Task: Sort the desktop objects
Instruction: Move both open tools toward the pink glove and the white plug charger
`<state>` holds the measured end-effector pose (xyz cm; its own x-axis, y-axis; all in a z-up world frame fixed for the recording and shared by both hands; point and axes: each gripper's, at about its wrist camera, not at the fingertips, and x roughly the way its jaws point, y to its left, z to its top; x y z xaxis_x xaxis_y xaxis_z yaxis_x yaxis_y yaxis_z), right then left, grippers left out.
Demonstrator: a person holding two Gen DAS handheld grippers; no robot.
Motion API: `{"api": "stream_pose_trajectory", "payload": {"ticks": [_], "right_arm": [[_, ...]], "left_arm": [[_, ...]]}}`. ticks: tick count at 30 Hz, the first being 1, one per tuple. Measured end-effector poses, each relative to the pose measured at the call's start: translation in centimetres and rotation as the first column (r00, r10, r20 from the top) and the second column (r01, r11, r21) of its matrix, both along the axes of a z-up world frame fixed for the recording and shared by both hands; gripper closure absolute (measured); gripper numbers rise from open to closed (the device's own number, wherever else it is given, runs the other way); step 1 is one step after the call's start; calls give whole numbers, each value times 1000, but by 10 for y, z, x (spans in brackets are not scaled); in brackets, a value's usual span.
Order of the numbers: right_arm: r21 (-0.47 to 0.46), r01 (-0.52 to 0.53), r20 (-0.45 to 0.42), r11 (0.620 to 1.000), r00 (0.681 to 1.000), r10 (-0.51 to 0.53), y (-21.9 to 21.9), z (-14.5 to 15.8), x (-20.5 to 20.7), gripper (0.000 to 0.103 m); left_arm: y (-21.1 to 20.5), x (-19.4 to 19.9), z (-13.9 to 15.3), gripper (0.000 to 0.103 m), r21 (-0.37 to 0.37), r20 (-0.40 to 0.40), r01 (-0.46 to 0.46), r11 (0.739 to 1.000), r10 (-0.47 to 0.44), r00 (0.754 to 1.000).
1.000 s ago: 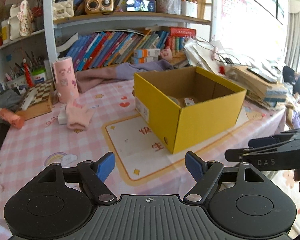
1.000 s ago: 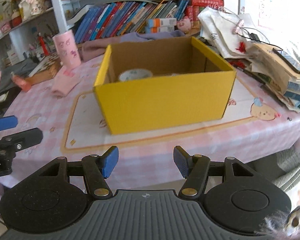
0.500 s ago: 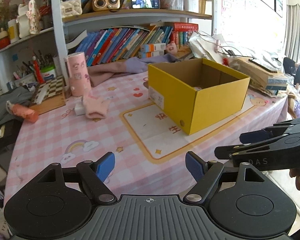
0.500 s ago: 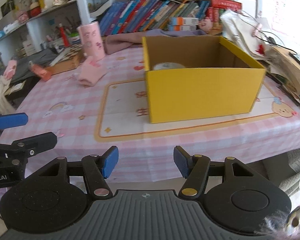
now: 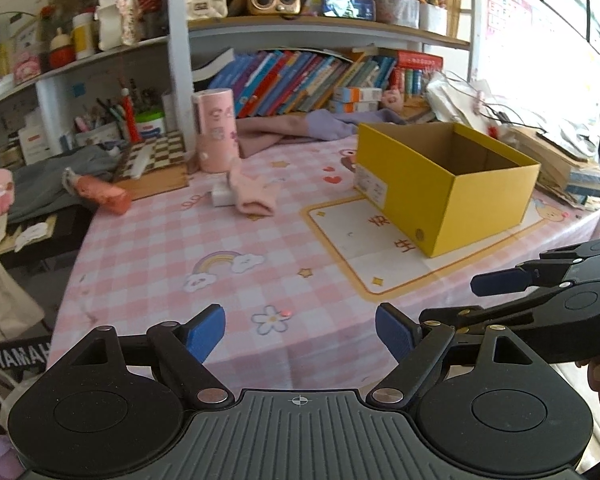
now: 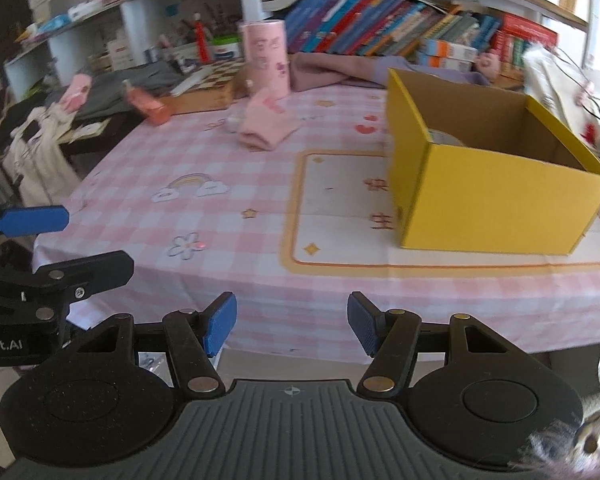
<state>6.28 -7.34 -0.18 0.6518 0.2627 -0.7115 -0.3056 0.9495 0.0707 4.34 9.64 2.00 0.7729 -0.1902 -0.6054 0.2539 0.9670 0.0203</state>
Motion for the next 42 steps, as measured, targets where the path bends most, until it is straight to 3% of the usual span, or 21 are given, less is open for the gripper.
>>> {"api": "stream_pose_trajectory", "payload": {"ticks": [23, 42], "right_arm": [[-26, -113, 13, 993, 993, 114, 36, 1, 17, 44], [-27, -109, 33, 994, 993, 109, 31, 1, 100, 44]], "left_arm": [[21, 12, 0, 18, -11, 4, -62, 998, 62, 998], [18, 94, -6, 18, -21, -29, -99, 995, 99, 995]]}}
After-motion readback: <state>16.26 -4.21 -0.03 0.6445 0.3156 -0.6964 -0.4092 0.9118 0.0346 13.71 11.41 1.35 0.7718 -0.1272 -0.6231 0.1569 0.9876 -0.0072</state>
